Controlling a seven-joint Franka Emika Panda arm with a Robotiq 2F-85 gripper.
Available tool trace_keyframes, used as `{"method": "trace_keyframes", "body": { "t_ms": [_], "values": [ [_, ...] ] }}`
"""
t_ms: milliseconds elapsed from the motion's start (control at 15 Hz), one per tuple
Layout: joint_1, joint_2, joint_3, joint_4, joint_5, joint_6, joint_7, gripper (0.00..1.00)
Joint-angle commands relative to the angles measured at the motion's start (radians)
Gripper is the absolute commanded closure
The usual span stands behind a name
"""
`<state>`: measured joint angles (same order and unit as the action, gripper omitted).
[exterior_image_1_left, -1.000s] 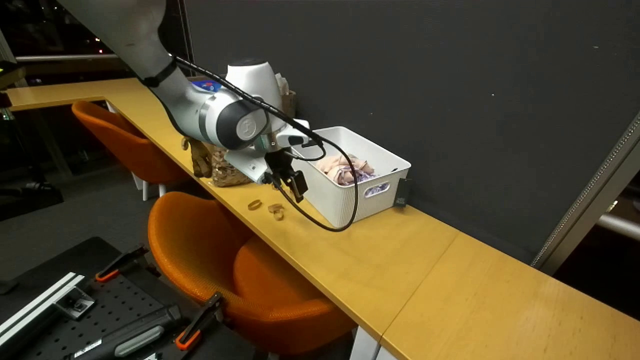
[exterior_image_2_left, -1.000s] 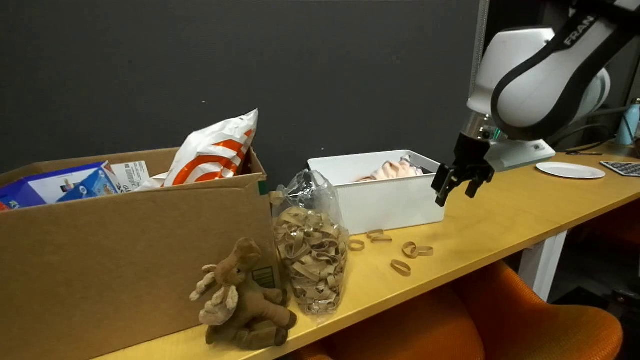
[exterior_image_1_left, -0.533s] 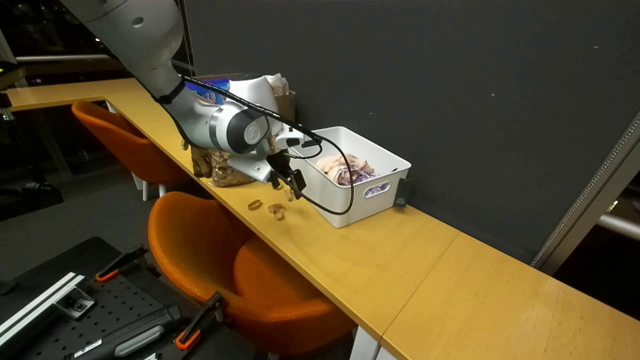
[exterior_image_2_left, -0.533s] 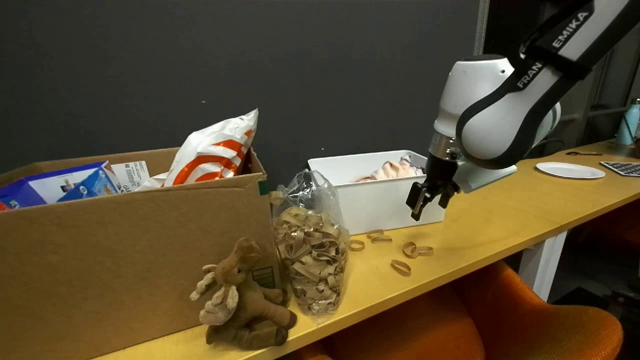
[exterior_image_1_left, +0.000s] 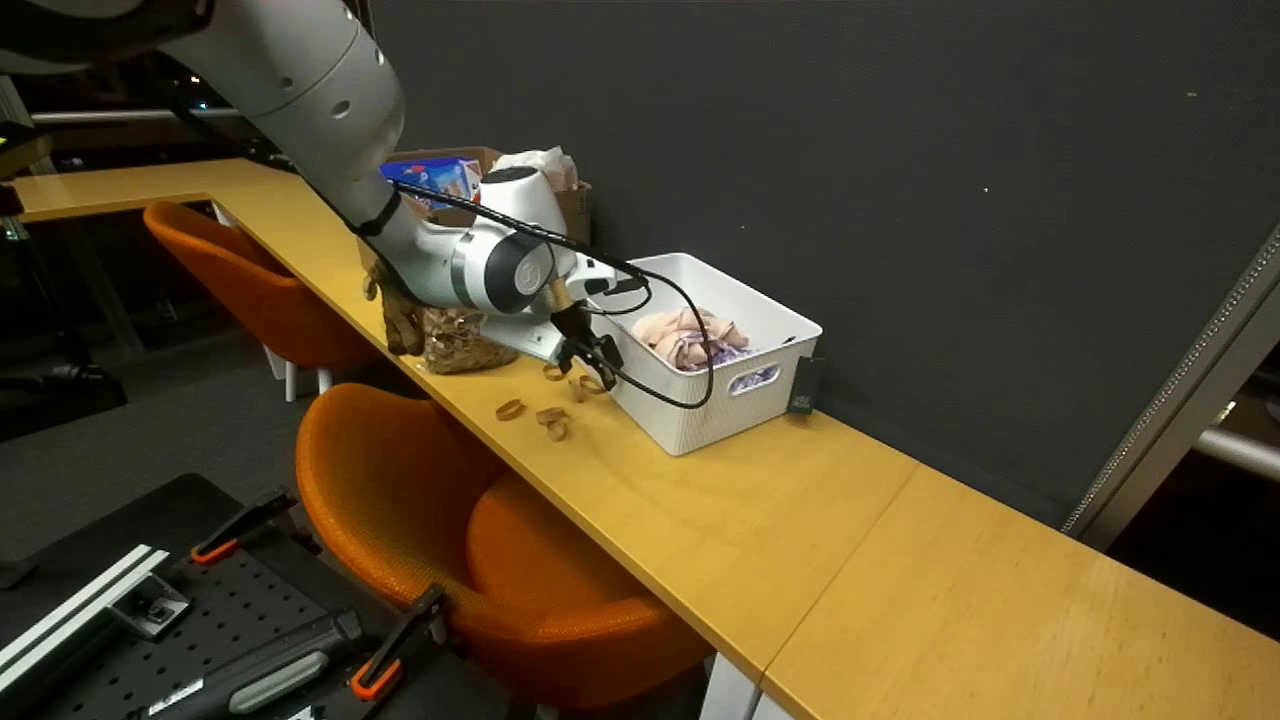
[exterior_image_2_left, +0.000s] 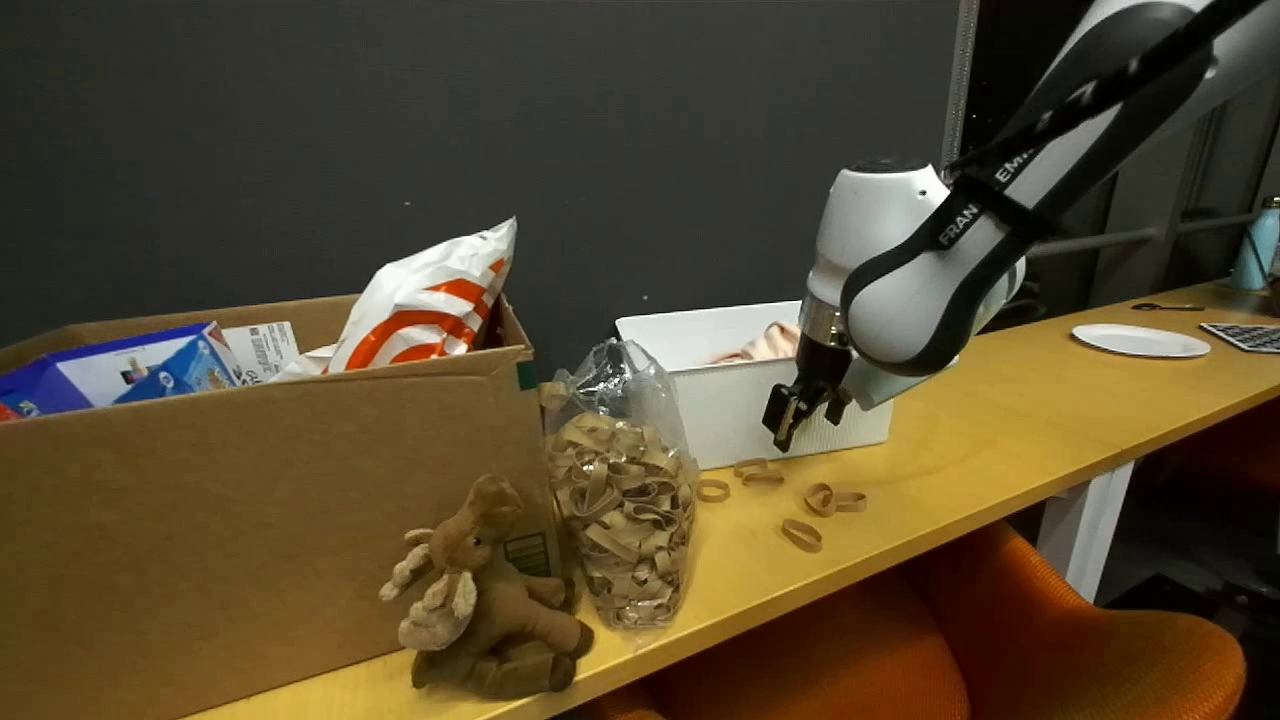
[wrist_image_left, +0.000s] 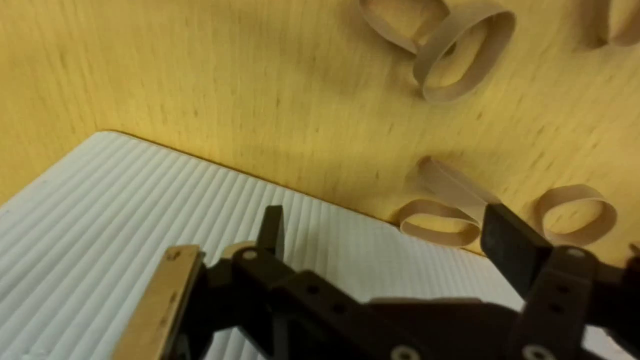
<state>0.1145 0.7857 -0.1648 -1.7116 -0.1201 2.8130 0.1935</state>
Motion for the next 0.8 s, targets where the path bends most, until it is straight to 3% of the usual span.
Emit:
{"method": "trace_keyframes", "body": {
  "t_ms": [0, 733],
  "values": [
    [0.020, 0.093, -0.022, 0.128, -0.003, -0.026, 0.014, 0.00],
    [0.057, 0.198, -0.011, 0.231, 0.001, -0.036, 0.006, 0.00]
  ]
}}
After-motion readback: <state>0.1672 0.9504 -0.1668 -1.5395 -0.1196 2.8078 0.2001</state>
